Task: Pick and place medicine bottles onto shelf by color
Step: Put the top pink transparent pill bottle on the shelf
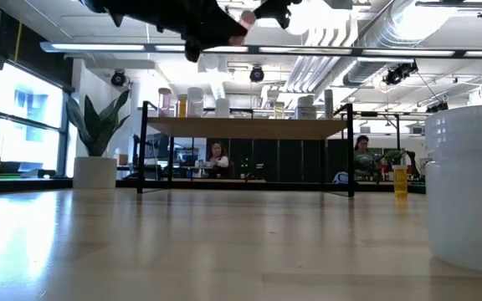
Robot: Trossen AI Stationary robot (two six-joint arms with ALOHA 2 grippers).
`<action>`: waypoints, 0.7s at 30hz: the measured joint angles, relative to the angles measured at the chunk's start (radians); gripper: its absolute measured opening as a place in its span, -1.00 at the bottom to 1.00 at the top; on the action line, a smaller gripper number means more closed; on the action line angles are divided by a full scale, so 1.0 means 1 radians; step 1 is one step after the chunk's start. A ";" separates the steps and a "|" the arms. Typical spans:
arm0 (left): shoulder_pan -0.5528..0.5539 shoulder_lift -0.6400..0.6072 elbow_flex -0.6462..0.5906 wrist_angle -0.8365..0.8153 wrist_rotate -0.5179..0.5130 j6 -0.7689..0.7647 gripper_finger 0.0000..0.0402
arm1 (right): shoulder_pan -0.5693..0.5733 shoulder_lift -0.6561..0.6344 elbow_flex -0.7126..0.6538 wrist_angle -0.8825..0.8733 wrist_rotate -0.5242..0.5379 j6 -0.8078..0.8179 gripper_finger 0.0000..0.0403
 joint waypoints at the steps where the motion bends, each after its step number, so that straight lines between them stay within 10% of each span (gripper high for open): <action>1: 0.000 0.000 0.000 0.013 -0.002 0.010 -0.56 | 0.004 0.000 0.000 0.004 -0.002 0.013 0.08; 21: 0.000 0.000 0.000 0.205 -0.051 0.043 -0.56 | 0.079 0.000 0.001 0.082 0.015 0.132 0.08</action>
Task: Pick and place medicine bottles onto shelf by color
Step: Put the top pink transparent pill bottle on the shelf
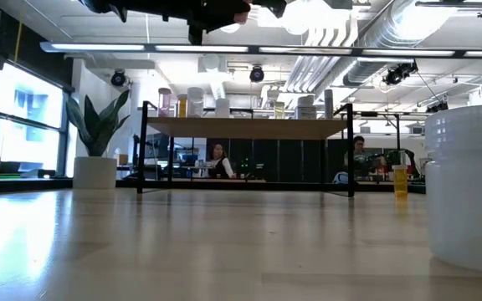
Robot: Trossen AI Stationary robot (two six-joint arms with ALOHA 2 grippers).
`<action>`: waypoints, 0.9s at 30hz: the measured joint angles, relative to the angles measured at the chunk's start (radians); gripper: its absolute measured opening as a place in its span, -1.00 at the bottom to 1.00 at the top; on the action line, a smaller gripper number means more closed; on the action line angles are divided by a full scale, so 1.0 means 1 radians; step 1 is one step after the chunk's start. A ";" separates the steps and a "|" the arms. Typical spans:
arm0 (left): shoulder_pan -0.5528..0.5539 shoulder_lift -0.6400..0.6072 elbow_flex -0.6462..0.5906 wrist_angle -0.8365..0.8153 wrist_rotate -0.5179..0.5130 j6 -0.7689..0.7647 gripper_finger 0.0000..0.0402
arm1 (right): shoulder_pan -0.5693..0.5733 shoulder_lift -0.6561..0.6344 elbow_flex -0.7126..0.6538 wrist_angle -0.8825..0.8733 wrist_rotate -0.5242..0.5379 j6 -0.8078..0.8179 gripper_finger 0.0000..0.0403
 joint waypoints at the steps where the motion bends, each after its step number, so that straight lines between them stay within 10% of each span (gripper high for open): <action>1: 0.000 0.000 0.000 0.004 0.000 0.000 -0.56 | 0.004 0.000 0.000 0.000 0.025 0.000 0.08; 27: 0.000 0.000 0.000 0.032 0.000 0.000 -0.53 | 0.004 0.000 0.000 -0.001 0.061 0.023 -0.48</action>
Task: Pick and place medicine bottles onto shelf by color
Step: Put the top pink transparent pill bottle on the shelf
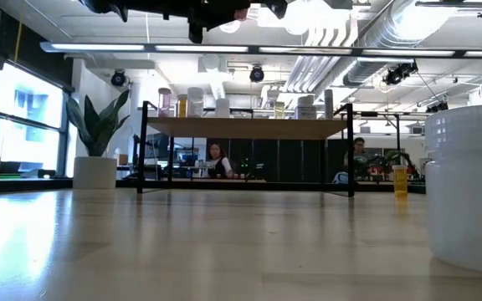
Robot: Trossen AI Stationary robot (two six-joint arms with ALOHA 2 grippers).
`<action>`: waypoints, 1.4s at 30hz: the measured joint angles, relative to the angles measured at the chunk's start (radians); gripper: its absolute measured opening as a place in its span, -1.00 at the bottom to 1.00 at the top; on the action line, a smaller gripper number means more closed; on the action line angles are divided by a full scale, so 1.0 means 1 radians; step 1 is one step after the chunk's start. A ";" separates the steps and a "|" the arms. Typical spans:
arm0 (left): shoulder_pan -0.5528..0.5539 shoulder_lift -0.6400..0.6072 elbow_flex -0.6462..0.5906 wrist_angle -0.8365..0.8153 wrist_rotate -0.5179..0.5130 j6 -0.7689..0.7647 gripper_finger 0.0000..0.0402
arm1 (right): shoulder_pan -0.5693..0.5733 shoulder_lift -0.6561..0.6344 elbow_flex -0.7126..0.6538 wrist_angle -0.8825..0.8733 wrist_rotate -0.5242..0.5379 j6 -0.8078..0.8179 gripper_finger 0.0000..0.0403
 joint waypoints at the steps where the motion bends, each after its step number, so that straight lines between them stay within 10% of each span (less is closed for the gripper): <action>1: 0.000 0.000 0.000 0.000 0.000 0.007 -0.51 | 0.000 0.000 0.000 0.000 0.000 0.001 -0.48; 18: 0.058 -0.057 0.000 -0.159 -0.062 0.060 0.18 | -0.002 0.000 0.000 -0.031 0.149 0.027 -0.48; 42: 0.231 -0.118 0.000 -0.269 -0.079 0.060 0.19 | -0.241 0.119 -0.001 0.224 0.380 0.026 -0.48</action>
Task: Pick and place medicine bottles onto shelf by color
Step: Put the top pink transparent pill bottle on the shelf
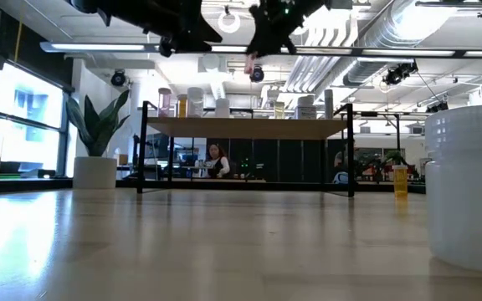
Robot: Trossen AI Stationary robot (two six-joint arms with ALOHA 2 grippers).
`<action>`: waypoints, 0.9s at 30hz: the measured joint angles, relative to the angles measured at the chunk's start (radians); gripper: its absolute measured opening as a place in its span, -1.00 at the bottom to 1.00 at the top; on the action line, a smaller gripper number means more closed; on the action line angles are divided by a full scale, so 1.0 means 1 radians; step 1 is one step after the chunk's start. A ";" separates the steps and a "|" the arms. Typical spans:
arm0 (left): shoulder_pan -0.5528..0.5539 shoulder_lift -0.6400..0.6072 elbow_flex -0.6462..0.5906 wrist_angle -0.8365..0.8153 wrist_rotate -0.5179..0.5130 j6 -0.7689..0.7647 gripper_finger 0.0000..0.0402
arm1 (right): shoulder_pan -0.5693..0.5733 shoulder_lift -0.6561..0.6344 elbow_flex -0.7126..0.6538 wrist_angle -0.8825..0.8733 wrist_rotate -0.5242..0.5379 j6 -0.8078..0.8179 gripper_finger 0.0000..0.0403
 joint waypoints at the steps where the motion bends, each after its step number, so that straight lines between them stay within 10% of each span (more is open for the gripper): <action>1: 0.005 0.000 0.000 -0.001 0.000 0.000 0.19 | -0.006 0.011 0.000 -0.010 0.000 0.000 -0.48; 27: 0.023 0.001 0.000 -0.012 0.001 0.000 0.19 | -0.033 0.173 -0.010 -0.183 -0.010 0.022 -0.48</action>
